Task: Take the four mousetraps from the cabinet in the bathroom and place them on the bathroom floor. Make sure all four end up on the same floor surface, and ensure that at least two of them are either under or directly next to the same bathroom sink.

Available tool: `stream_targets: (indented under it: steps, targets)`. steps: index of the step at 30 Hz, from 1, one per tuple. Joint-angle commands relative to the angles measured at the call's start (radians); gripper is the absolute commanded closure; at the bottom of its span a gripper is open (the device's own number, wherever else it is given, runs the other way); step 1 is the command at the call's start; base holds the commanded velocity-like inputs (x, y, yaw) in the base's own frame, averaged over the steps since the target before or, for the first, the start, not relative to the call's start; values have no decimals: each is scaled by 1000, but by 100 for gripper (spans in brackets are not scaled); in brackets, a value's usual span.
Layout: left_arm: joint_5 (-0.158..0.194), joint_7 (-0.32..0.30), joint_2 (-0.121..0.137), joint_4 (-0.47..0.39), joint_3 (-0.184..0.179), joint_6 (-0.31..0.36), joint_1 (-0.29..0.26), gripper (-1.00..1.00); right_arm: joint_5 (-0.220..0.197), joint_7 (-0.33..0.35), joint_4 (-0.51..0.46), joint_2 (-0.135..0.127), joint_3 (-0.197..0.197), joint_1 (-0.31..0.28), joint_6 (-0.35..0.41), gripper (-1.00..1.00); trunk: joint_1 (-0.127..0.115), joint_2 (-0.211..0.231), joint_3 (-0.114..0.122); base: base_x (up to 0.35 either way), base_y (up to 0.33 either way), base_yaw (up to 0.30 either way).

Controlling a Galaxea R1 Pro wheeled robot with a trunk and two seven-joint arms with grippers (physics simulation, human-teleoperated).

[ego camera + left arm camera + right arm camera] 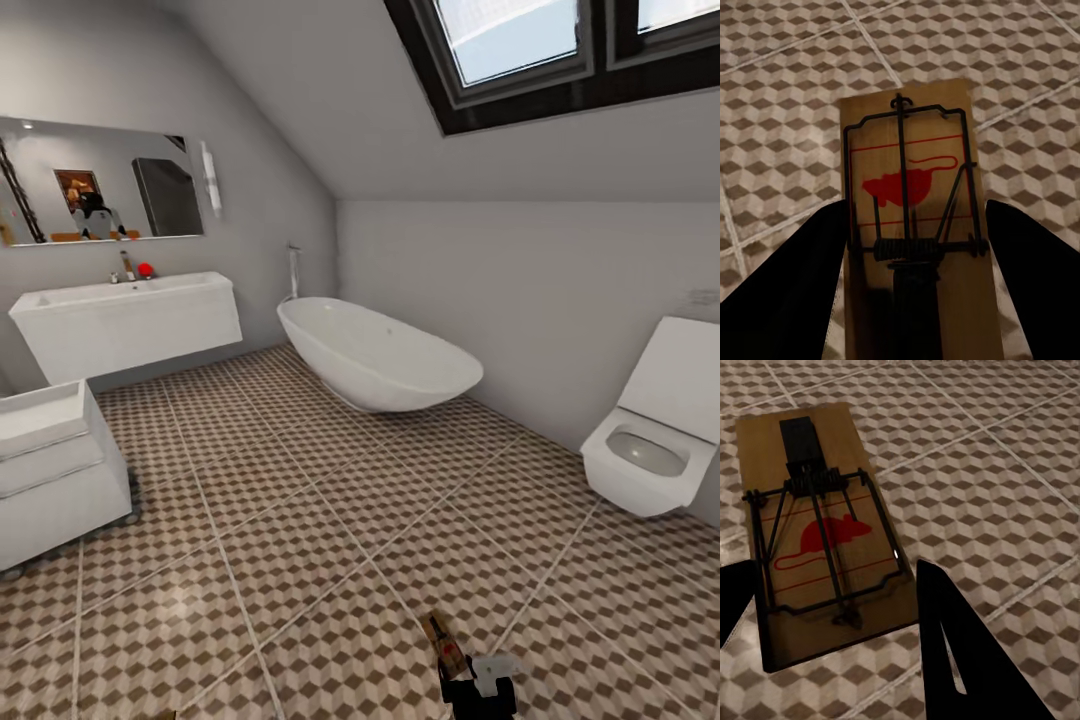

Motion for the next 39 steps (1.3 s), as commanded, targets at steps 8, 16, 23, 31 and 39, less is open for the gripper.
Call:
stream_targets:
  steps: [8, 16, 23, 31, 39]
  targets:
    - [11, -11, -1, 4, -4, -3, -2, 100, 4, 3, 0, 0, -3, 0, -3, 100, 0, 0, -1, 280, 0, 258]
    - [11, -11, -1, 4, -4, -3, -2, 100, 4, 3, 0, 0, -3, 0, -3, 100, 0, 0, -1, 292, 0, 258]
    - [11, -11, -1, 4, -4, -3, -1, 100, 4, 3, 0, 0, -3, 0, -3, 100, 0, 0, -1, 293, 0, 258]
    - [11, -11, -1, 4, -5, -3, -2, 100, 4, 3, 0, 0, -3, 0, -3, 100, 0, 0, -1, 292, -47, 258]
    - [11, -11, -1, 4, -4, -3, -2, 100, 4, 5, 0, -7, -3, 0, -4, 100, 0, 0, -1, 292, -135, 133]
